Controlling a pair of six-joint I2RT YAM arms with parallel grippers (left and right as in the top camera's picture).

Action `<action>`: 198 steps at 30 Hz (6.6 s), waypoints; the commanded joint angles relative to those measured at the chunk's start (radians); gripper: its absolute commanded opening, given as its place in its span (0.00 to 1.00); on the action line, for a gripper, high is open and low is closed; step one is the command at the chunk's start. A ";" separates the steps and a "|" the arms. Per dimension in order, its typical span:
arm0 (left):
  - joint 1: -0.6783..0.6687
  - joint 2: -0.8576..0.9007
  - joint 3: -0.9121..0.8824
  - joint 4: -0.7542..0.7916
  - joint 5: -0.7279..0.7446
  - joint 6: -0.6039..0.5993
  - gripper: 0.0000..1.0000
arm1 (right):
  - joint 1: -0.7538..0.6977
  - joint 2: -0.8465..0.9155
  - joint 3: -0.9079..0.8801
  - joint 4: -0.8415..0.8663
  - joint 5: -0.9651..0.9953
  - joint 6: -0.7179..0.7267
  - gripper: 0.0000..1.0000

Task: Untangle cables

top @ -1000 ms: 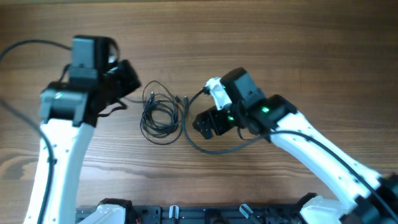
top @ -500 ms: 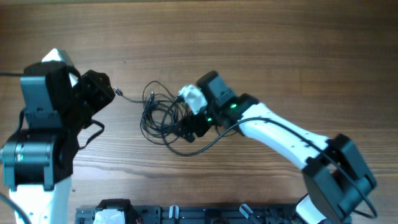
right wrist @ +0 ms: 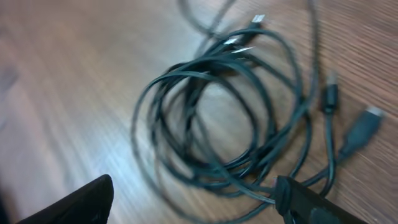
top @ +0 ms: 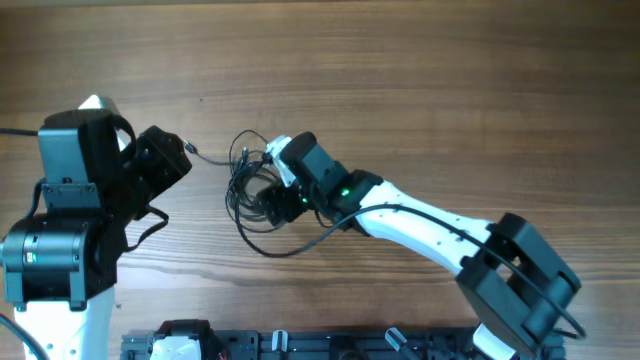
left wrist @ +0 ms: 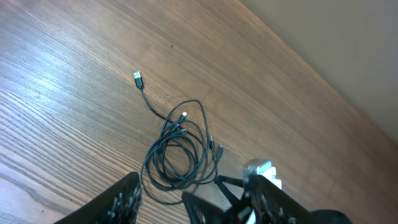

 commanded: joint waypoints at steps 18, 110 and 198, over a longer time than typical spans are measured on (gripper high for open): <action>0.007 0.001 0.011 0.000 0.027 0.001 0.63 | 0.063 0.193 0.009 0.161 -0.127 0.043 0.82; -0.232 0.202 0.010 0.114 0.260 0.298 0.51 | 0.061 -0.621 0.142 -0.278 0.154 -0.292 0.04; -0.257 0.206 0.010 -0.117 0.150 0.808 0.66 | 0.061 -0.790 0.142 -0.349 0.087 -0.294 0.04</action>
